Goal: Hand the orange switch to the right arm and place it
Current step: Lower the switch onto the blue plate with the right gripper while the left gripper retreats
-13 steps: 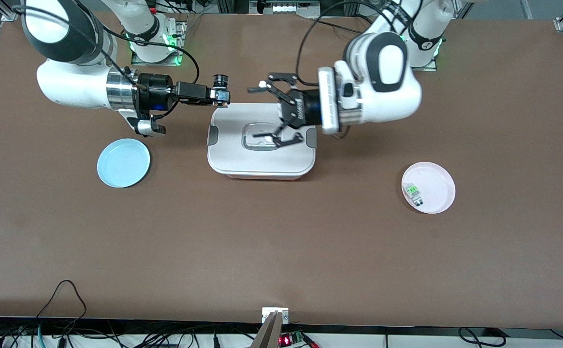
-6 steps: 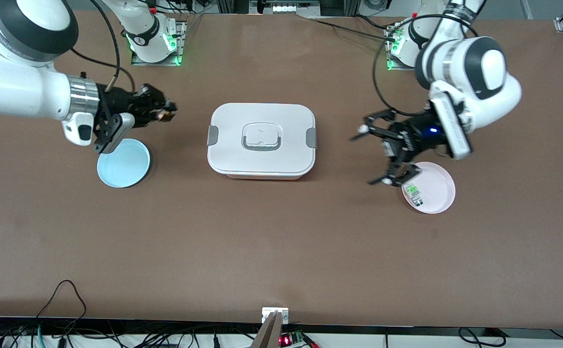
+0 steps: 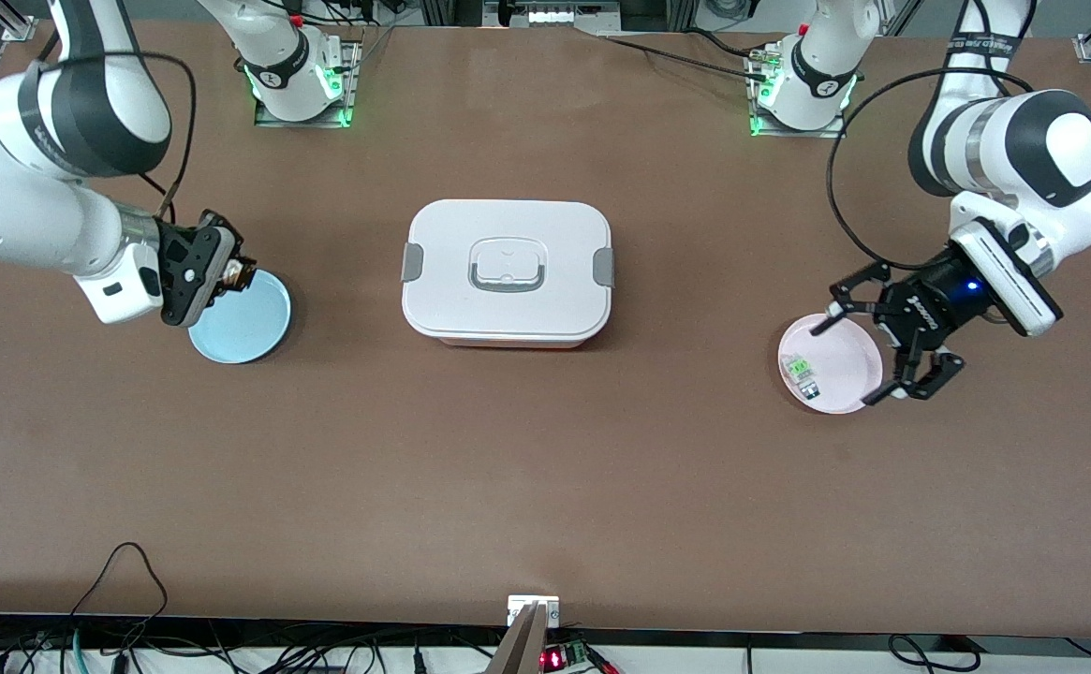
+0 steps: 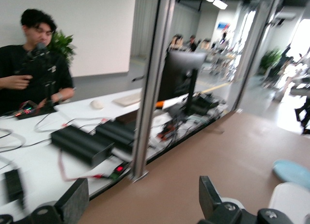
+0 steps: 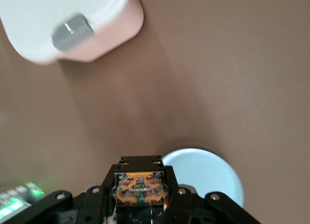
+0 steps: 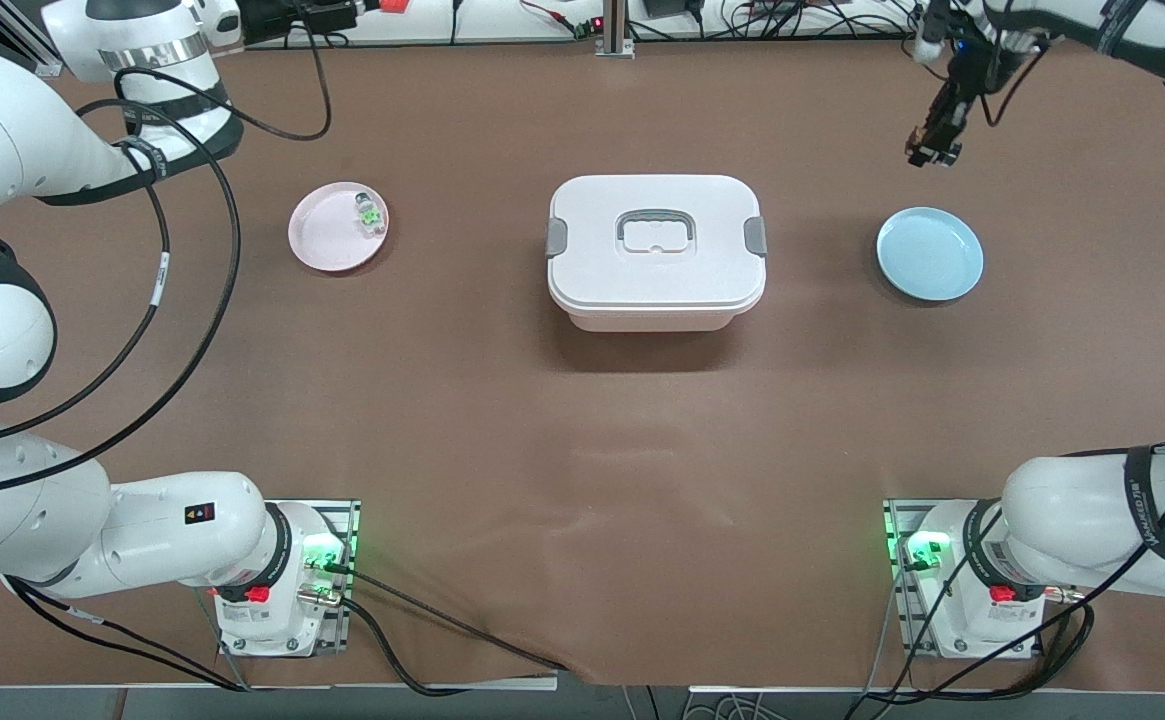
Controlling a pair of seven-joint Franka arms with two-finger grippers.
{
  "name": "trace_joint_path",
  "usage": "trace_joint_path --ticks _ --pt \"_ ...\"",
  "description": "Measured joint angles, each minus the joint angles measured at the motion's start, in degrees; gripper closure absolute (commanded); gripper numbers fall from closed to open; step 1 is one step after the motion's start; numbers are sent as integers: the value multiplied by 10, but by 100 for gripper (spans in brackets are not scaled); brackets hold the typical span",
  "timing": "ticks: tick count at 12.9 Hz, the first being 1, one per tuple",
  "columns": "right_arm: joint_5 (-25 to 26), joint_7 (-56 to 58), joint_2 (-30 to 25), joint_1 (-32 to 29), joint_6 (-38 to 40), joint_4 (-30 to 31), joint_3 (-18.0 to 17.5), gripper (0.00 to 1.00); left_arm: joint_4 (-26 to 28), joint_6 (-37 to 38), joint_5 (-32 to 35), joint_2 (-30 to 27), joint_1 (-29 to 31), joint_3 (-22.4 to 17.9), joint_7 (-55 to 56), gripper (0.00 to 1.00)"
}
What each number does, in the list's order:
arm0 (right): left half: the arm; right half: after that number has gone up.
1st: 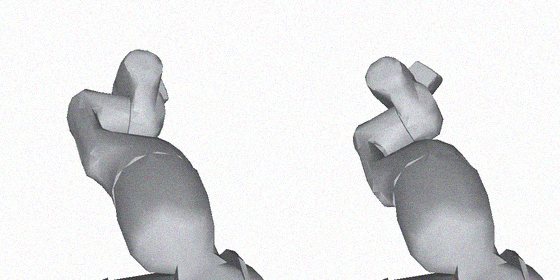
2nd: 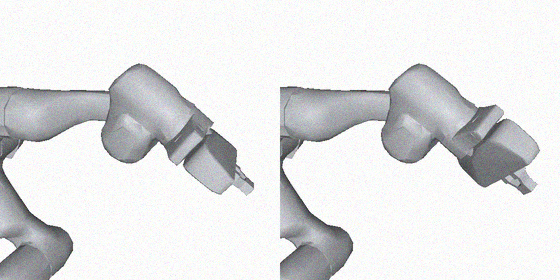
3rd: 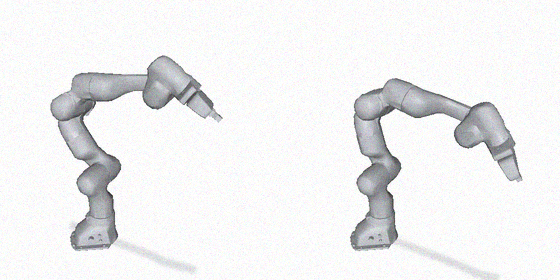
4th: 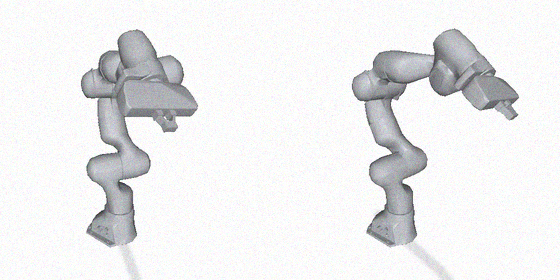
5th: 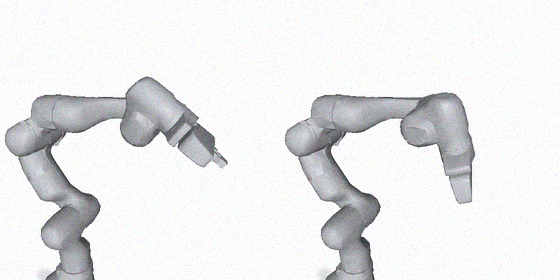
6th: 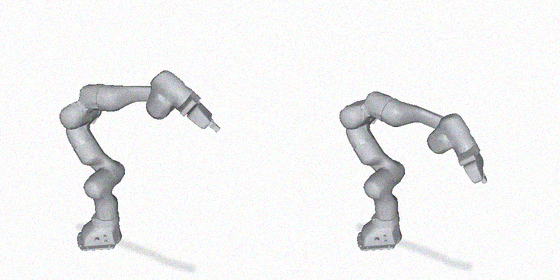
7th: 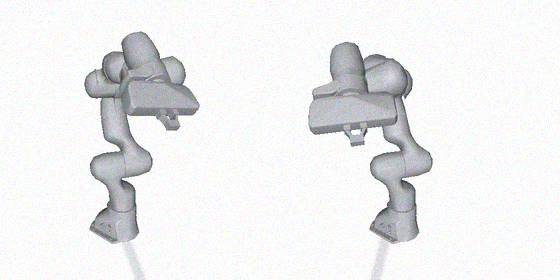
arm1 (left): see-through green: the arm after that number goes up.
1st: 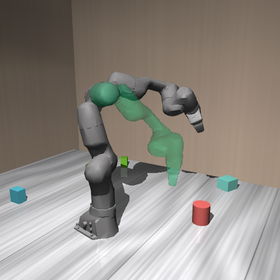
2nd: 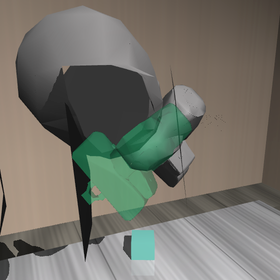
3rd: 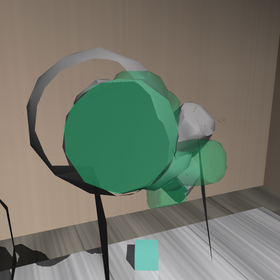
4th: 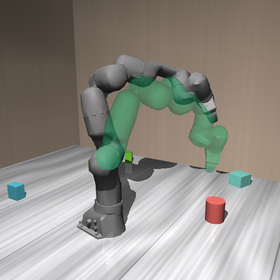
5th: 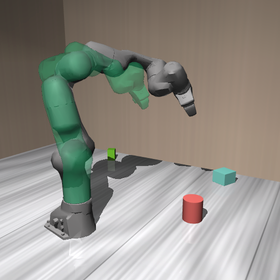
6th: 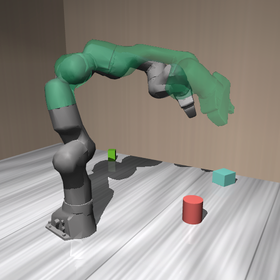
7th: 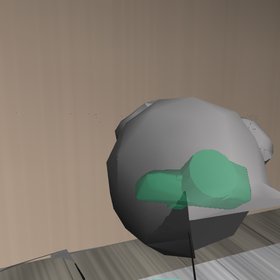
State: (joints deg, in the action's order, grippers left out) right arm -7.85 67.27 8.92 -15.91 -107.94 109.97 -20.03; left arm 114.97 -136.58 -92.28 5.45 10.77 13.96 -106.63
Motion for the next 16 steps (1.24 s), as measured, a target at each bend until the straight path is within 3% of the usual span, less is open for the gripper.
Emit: trace_joint_path --ticks 5,11,12,13,16 --pt "1 241 31 -4 -266 170 75 100 6 -106 131 0 -1 -7 15 0" --pt "1 308 128 -4 -392 204 101 100 5 -100 392 -27 -1 -54 220 0" --pt "1 309 138 -4 -398 203 101 70 5 -96 424 -34 0 -57 261 0" --pt "1 309 137 -4 -398 203 101 1 5 -91 454 -41 -1 -59 300 0" --pt "1 298 136 -4 -396 198 99 0 4 -49 558 -66 -1 -65 447 0"
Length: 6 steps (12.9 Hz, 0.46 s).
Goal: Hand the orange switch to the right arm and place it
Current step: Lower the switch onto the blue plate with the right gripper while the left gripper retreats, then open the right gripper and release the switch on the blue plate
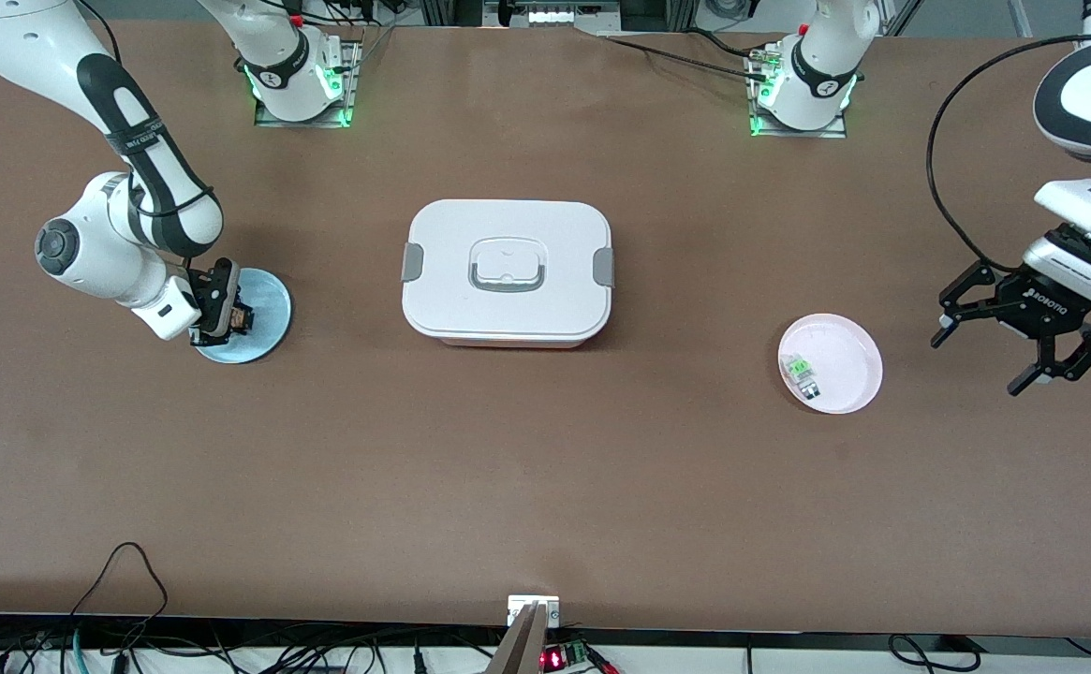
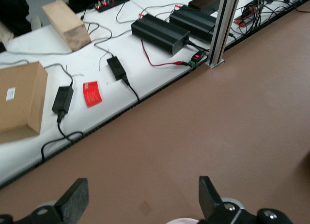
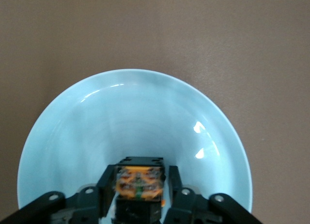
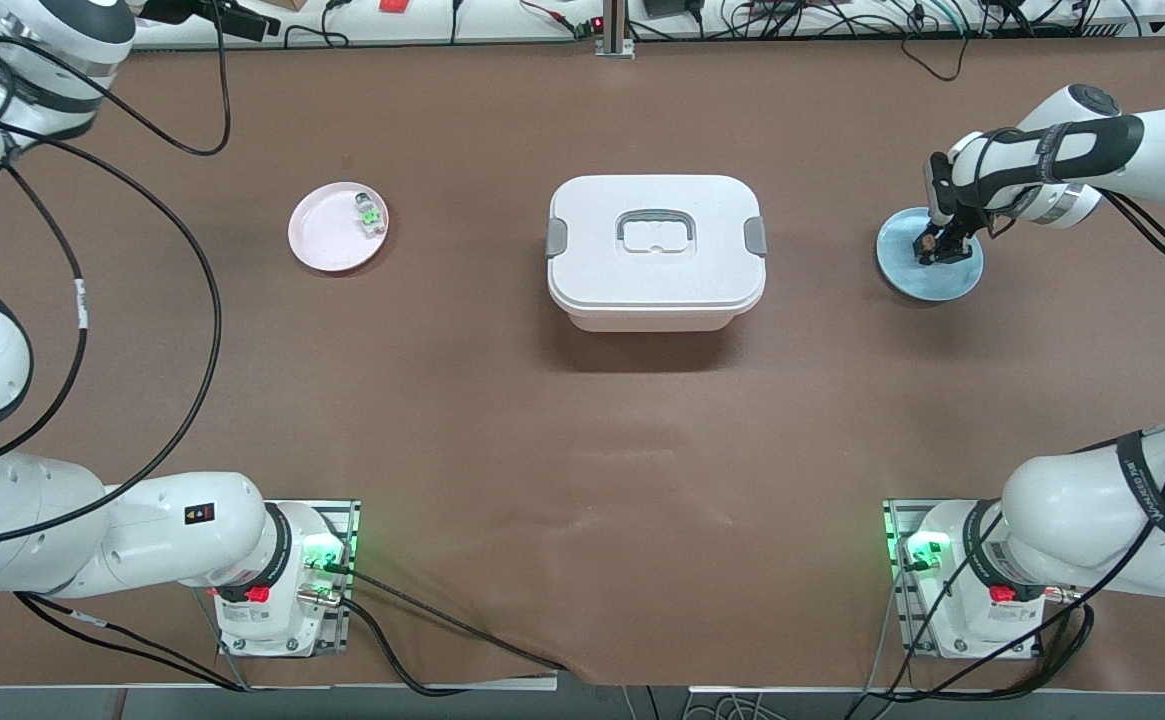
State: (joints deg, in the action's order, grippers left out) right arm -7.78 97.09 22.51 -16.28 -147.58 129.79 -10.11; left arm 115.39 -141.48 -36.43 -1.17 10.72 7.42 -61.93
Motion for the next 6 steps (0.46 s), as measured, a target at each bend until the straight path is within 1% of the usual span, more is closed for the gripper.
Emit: trace_joint_path --ticks 1,3,6 --pt "0 -13 -1 0 7 -6 -2 0 -2 20 44 -10 0 -1 62 0" --pt "0 -60 -13 2 55 -30 -10 0 -18 75 123 -27 -3 0 189 0" --pt "0 -172 -55 4 138 -67 -16 0 -65 181 207 -42 -11 0 335 0"
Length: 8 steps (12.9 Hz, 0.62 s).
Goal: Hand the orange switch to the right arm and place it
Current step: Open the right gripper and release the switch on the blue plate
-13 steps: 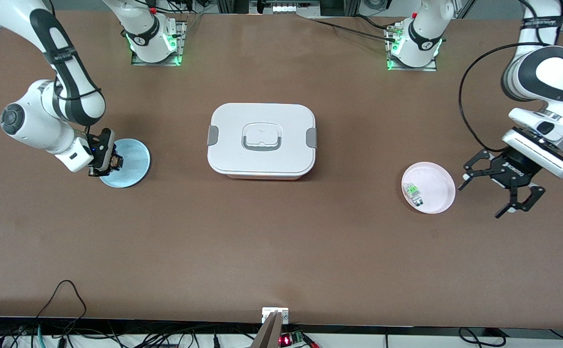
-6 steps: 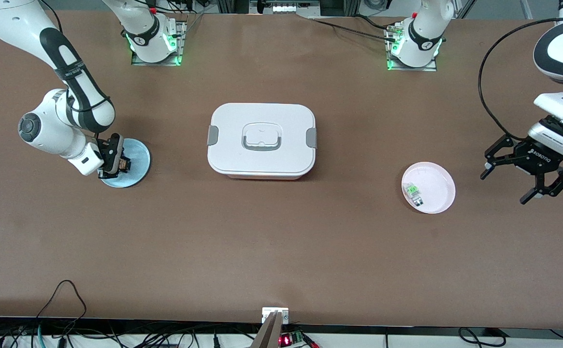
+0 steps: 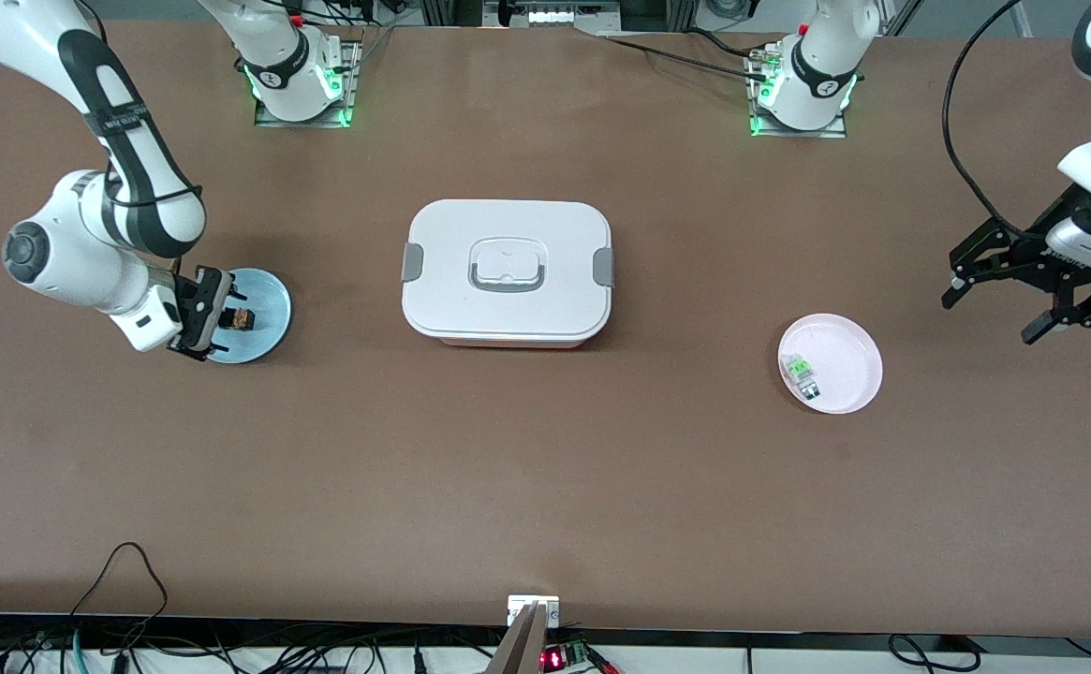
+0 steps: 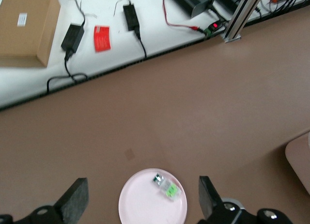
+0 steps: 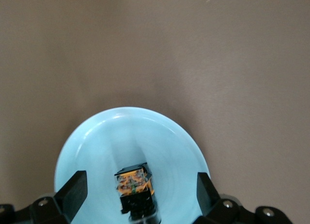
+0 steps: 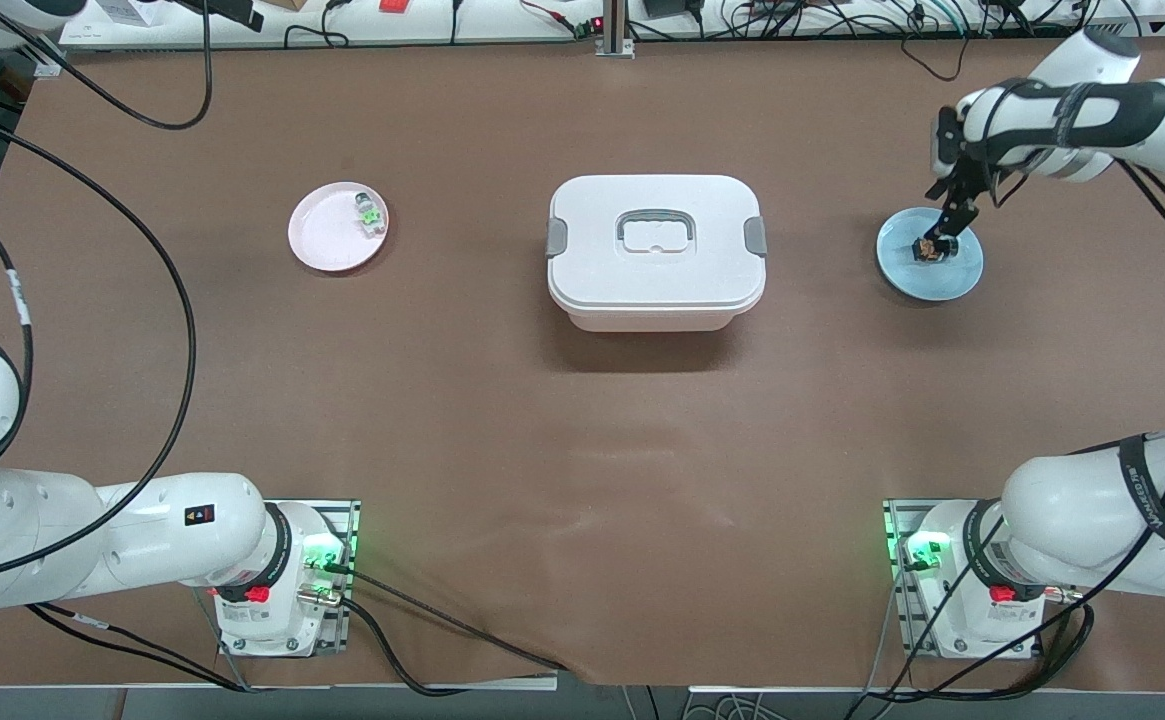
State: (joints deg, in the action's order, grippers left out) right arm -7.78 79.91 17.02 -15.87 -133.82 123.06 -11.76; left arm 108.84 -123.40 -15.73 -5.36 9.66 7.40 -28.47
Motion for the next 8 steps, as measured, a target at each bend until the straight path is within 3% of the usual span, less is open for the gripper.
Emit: trace_joint_path --ticks 4,8 --pt "0 -215 -78 2 84 -29 -28 0 -82 187 90 -13 -30 1 243 0" --pt "13 -441 -153 3 191 -69 -51 0 -123 287 118 -14 -60 4 342 0"
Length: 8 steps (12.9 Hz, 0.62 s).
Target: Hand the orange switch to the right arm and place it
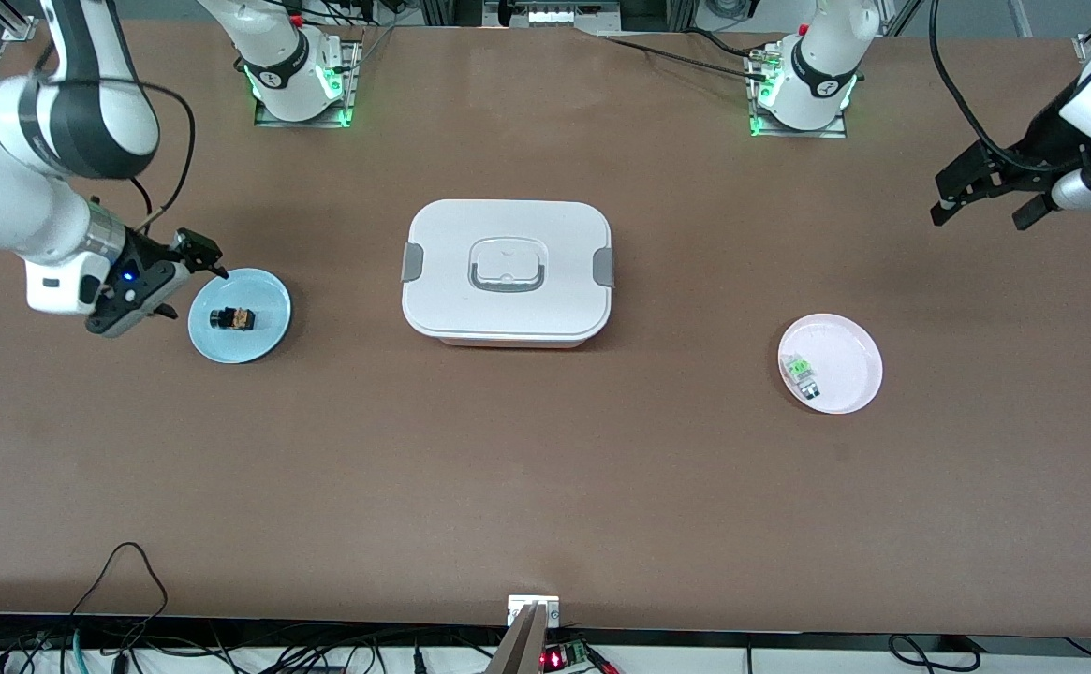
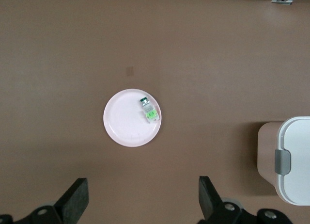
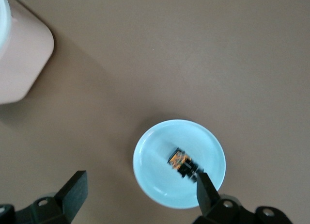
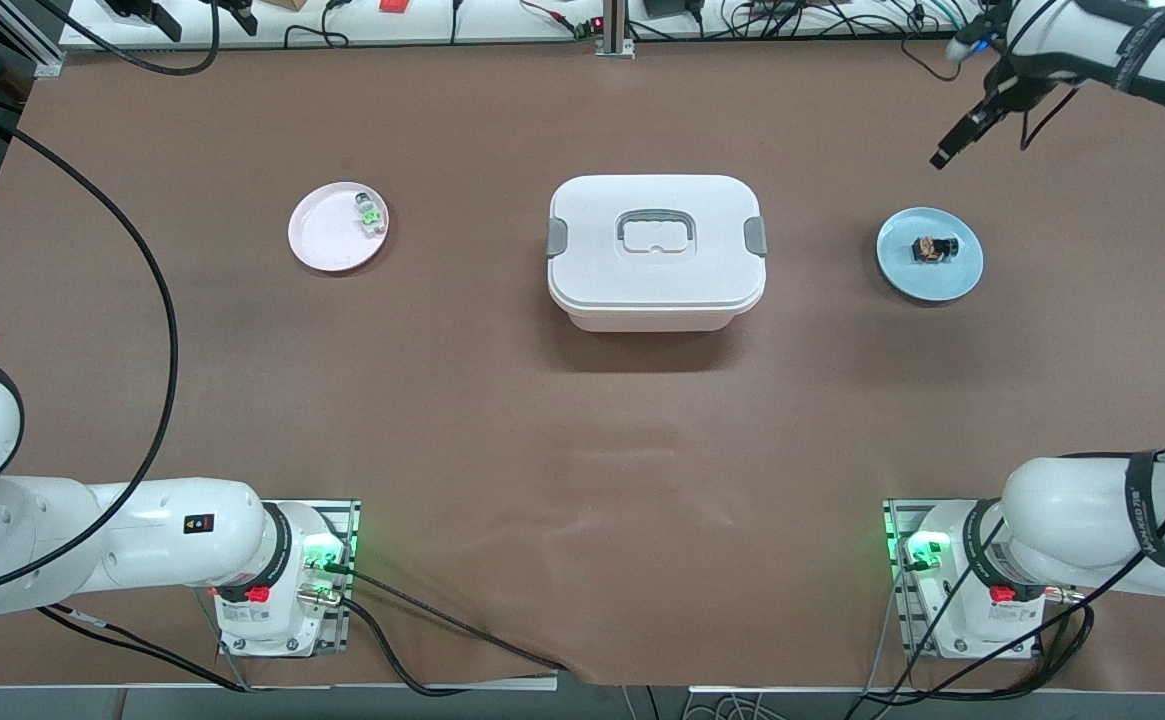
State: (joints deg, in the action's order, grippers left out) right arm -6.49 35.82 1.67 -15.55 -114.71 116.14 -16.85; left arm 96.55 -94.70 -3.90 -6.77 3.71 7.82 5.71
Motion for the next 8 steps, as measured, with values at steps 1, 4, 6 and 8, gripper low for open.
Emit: trace_joint_path --ticks 1,4,6,8 --pt "2 -44 -18 2 30 -11 -8 0 -10 20 15 0 -9 0 24 0" --pt "8 -124 -54 14 110 -58 -16 0 -20 39 67 8 -43 1 59 0" --pt "13 -153 -60 40 167 -110 8 0 -20 39 76 24 -46 -1 65 0" --pt "19 -213 -60 107 208 -160 85 0 -21 39 76 41 -45 -10 65 0"
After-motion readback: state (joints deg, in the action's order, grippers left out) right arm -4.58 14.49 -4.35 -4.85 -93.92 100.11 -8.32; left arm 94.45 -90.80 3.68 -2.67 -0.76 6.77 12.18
